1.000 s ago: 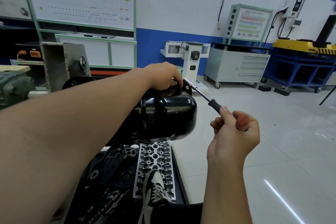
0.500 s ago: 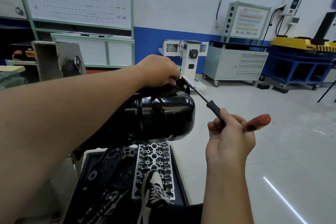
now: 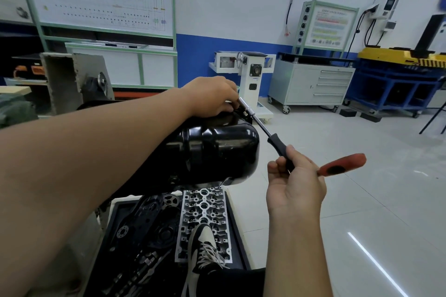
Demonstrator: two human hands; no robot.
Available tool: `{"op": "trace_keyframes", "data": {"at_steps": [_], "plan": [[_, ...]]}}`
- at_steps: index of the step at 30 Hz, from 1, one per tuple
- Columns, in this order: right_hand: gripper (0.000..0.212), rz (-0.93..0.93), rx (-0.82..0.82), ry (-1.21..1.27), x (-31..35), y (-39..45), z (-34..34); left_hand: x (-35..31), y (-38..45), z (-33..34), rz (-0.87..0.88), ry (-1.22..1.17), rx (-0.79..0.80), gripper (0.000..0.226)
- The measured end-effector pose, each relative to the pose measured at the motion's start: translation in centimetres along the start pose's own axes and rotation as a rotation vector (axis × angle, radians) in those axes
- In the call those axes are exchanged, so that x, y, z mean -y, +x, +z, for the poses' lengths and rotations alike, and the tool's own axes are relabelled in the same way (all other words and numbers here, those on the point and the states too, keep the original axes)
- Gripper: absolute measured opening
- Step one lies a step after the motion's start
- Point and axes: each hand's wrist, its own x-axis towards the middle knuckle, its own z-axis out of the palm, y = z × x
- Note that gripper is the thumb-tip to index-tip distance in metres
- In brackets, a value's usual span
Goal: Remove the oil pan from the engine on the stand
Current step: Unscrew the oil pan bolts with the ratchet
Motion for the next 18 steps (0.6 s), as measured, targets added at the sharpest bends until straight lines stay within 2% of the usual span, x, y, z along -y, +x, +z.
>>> {"op": "trace_keyframes", "data": {"at_steps": [4,8,11,15,18], "plan": [[0.018,0.082,-0.001,0.034,0.09,-0.14,-0.08,0.07,0.07,0.13,-0.014,-0.059,0.012,0.02],[0.01,0.24,0.013,0.162,-0.05,-0.24,0.38,0.12,0.31,0.19,-0.045,-0.027,-0.016,0.013],[0.008,0.34,0.022,0.264,-0.44,-0.39,0.46,0.25,0.08,0.17,-0.027,-0.088,0.003,0.017],[0.009,0.362,0.032,0.298,-0.68,-0.55,0.28,0.1,0.2,0.25,0.001,-0.065,0.005,0.021],[0.009,0.361,0.017,0.283,-0.58,-0.47,0.19,-0.05,0.39,0.38,-0.016,0.017,-0.018,0.014]]}}
